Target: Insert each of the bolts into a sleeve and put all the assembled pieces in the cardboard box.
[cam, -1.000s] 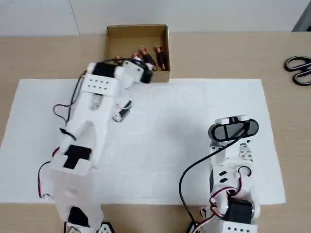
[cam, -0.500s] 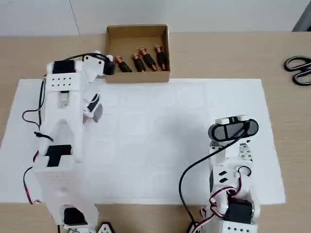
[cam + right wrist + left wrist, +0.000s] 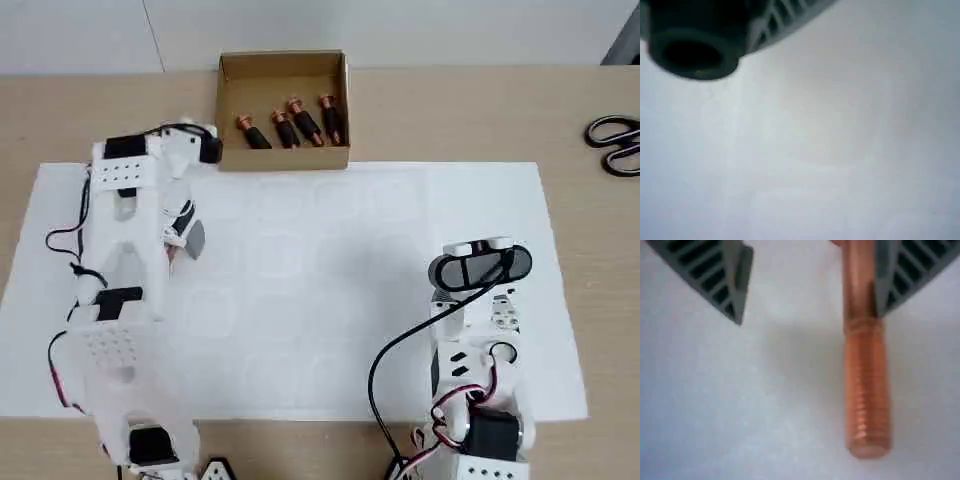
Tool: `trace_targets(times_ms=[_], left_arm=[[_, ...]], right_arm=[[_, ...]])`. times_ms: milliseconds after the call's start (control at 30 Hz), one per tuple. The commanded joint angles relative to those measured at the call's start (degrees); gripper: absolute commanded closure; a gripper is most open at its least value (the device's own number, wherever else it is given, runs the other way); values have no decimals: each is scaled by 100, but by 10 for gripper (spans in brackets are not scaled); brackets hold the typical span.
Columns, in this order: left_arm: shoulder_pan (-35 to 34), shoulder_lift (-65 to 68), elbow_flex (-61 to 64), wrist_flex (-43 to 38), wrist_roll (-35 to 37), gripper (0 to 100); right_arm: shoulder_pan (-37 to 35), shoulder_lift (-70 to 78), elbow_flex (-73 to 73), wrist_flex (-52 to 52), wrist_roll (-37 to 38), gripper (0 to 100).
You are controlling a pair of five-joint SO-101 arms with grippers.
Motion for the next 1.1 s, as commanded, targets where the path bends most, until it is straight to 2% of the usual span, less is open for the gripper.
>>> trace_targets(times_ms=[0, 67, 200, 433, 633, 800, 1067], left_arm=[[-18, 158, -321, -88, 79, 831], [-26, 237, -488, -79, 255, 852], [0, 290, -778, 88, 352, 994], [88, 237, -875, 545, 176, 995], [492, 237, -989, 703, -1442, 995], [809, 237, -980, 703, -3420, 995], [1116, 264, -998, 695, -5011, 995]], right_arm=[[40, -92, -70, -110, -53, 994], [40, -92, -70, -110, -53, 994], [48, -92, -70, -110, -53, 994], [48, -92, -53, -136, -53, 994], [40, -92, -53, -136, -53, 994], [48, -92, -53, -127, -44, 994], [48, -92, -44, -136, -44, 994]])
